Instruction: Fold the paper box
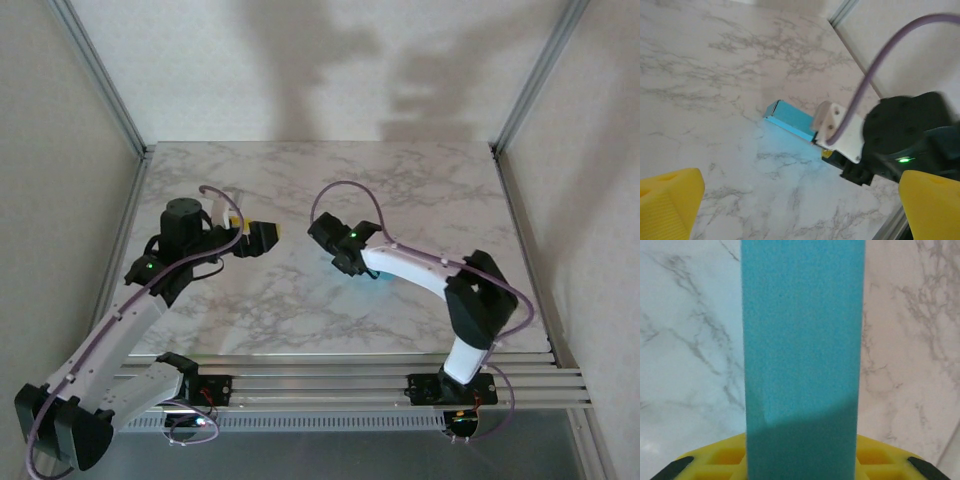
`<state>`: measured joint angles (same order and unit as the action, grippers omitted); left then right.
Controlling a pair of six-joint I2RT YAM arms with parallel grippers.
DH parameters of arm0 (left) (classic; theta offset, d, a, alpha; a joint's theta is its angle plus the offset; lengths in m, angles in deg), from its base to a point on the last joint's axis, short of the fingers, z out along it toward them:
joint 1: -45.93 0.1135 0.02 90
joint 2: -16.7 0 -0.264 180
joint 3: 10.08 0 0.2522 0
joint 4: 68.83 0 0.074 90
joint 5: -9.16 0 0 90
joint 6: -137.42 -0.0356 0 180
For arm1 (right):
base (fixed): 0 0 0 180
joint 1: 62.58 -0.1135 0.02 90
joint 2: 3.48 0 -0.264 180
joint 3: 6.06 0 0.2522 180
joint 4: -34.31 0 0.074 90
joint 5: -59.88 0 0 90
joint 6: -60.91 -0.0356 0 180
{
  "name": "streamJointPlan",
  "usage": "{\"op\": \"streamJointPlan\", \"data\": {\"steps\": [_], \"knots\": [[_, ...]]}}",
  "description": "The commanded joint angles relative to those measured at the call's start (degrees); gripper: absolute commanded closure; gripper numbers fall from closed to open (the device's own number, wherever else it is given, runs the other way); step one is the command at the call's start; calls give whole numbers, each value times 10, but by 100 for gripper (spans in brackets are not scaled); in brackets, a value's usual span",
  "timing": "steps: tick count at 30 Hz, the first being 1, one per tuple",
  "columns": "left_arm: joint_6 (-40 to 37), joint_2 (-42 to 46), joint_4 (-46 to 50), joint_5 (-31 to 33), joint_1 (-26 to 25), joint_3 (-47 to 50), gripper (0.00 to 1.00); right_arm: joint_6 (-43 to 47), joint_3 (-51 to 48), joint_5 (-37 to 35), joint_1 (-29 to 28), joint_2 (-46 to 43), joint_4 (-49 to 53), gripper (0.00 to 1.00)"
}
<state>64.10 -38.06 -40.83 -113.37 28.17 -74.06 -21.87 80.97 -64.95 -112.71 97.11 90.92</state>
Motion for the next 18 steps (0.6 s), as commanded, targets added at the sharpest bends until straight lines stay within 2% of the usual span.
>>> {"op": "streamJointPlan", "data": {"steps": [1, 7, 13, 18], "knots": [[-20, 26, 32, 29, 12, -2, 1, 28, 20, -84, -12, 29, -36, 66], [-19, 46, 48, 44, 20, -5, 1, 32, 19, -128, -36, 62, -90, 64], [-14, 35, 38, 39, 21, 3, 1, 3, 3, -134, -65, 83, -126, 52], [-14, 24, 38, 38, 22, -2, 1, -14, -2, -106, -87, 83, -136, 43]]}}
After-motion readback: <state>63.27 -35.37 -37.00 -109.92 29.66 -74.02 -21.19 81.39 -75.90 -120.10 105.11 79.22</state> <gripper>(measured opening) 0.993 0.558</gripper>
